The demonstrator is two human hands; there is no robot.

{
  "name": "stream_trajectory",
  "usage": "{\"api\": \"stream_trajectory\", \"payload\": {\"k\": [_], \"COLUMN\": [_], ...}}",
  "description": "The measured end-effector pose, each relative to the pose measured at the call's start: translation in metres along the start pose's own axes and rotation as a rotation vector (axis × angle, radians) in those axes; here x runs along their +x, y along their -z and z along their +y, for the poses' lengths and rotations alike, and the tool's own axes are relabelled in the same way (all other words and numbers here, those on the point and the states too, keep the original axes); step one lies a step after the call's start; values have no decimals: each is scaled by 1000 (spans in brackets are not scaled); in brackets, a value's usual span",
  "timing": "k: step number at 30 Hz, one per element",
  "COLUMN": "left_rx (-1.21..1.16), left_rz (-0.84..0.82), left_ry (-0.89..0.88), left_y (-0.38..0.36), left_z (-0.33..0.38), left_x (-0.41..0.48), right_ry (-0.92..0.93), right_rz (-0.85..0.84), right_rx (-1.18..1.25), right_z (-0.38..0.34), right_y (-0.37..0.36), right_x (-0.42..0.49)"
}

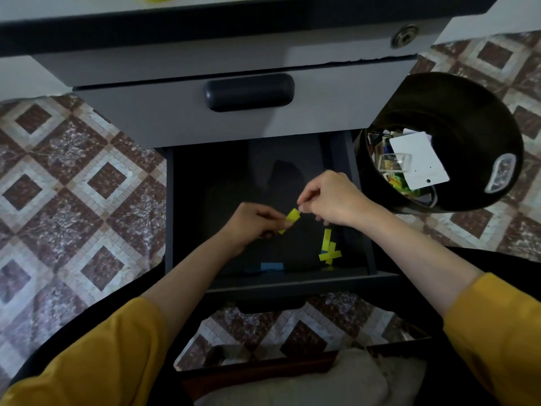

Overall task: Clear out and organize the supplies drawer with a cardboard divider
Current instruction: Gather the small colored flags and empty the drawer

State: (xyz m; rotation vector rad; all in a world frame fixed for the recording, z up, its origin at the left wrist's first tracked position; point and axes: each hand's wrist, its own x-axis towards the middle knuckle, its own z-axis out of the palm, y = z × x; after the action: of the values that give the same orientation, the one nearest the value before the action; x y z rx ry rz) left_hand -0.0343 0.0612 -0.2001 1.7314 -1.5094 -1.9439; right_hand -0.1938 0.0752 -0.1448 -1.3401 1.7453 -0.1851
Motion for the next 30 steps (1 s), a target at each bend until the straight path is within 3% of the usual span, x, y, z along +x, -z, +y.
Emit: {"api": "stream_trajectory", "payload": {"k": [4,9,19,21,24,30], "left_rx": [-78,-141,47,71,128,191], "left_rz": [28,-9,23,56,108,126], "left_ry": [-36,-61,-144,-150,-161,-216], "left_y": [7,12,21,28,37,39], "left_z": [17,25,37,36,35,37], "left_x": [-6,-11,-16,-16,-15,-16], "right_ry": [-91,-64,-31,-37,41,297], "right_rz": [-56,-3,-75,-28,70,-178], "right_rx": [212,357,448,304,-214,-788], "right_z": [1,-2,5,12,27,52], "right_y": [-1,-2,12,18,7,-43], "right_x": [1,4,-6,-3,10,25]}}
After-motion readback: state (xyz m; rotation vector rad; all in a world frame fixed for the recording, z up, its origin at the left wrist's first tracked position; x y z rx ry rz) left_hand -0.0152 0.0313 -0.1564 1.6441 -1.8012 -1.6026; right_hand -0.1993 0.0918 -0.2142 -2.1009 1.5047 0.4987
